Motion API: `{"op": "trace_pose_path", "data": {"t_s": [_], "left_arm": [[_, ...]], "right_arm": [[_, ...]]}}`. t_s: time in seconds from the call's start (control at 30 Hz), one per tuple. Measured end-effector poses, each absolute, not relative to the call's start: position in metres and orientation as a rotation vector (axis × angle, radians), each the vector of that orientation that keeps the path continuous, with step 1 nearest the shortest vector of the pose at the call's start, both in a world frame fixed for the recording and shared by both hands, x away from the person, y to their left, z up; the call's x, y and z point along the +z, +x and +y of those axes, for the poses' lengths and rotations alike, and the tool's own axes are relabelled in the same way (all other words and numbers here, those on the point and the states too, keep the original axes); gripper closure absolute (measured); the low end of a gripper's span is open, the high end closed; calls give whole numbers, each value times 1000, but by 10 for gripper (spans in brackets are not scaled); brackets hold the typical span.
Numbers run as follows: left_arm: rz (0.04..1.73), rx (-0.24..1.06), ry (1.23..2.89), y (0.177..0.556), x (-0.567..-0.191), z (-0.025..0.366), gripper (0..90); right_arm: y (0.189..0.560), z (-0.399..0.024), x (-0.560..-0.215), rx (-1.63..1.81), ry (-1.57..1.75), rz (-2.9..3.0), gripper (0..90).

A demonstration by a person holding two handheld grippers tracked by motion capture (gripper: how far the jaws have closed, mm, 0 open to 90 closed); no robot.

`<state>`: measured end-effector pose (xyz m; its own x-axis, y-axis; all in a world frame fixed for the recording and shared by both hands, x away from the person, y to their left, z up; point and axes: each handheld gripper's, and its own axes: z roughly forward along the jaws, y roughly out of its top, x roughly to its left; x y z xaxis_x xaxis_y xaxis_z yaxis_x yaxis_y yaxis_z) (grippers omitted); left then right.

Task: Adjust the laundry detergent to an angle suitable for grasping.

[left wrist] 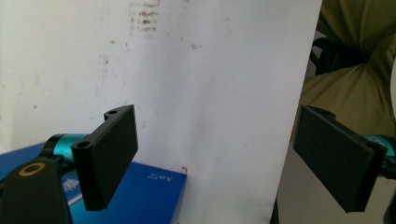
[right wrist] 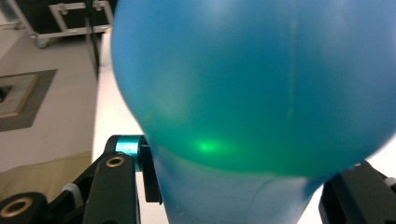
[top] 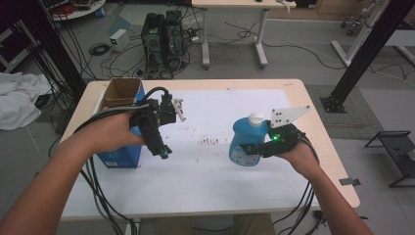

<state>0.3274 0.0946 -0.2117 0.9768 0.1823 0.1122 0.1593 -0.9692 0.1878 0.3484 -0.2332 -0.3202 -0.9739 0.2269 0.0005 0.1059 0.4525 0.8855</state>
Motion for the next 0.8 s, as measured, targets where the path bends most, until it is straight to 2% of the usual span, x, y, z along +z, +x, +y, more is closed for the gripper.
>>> {"op": "trace_pose_path", "data": {"t_s": [0.8], "left_arm": [[78,131,2948,326,-205,32,140]], "right_arm": [[340,-159,-322,1525,61,2728,442]]}}
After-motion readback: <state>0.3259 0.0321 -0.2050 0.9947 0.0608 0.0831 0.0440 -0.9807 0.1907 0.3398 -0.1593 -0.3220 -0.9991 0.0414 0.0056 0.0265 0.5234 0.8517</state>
